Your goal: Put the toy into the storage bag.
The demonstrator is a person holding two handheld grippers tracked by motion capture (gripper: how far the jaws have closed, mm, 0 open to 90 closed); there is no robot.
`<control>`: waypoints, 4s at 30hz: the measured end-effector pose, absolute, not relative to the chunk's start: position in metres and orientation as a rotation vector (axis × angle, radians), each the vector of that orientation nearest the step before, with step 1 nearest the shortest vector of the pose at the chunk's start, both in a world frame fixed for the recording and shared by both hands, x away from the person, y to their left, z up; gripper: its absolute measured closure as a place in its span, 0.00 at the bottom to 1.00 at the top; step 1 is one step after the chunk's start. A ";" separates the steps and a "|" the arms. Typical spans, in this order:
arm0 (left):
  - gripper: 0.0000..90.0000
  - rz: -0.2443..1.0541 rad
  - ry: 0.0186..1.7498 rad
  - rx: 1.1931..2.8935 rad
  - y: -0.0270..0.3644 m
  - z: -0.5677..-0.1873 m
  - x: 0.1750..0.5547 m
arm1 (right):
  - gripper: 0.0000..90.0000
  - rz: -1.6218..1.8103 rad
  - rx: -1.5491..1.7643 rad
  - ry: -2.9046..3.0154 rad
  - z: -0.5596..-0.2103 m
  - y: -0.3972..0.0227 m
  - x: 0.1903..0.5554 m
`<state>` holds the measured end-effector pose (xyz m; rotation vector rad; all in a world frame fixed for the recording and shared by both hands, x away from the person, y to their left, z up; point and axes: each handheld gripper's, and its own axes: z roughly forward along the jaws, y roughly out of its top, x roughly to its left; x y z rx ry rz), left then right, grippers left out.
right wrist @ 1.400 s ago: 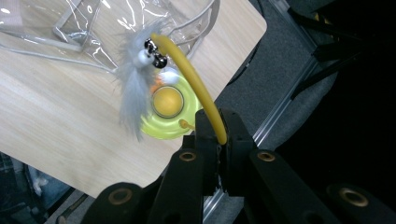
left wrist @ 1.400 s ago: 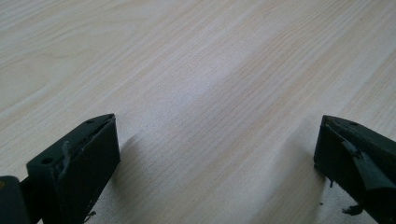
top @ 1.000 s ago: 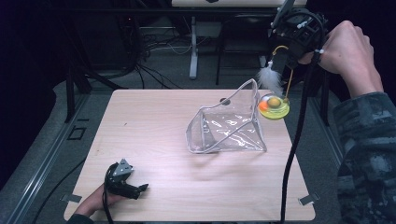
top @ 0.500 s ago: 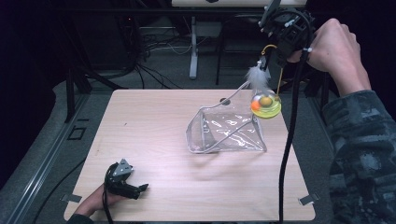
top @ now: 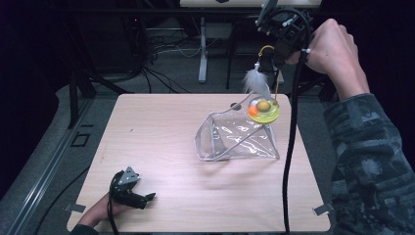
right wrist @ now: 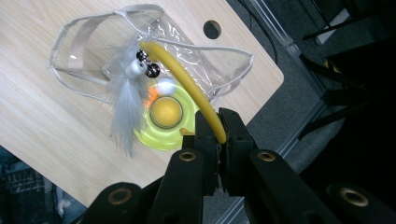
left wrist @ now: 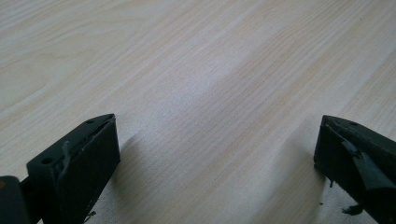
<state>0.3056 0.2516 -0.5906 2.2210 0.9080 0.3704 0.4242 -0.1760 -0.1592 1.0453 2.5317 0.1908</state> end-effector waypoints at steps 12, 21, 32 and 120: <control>0.00 0.370 0.907 2.222 0.252 -0.591 0.306 | 0.97 0.255 1.009 2.565 -0.172 -0.158 0.432; 0.00 0.370 0.907 2.222 0.252 -0.591 0.306 | 0.97 0.230 0.987 2.596 -0.188 -0.146 0.440; 0.00 0.370 0.906 2.222 0.252 -0.591 0.306 | 0.96 0.225 0.989 2.621 -0.211 -0.140 0.452; 0.00 0.370 0.906 2.222 0.252 -0.591 0.306 | 0.83 0.183 1.074 2.741 -0.336 -0.179 0.451</control>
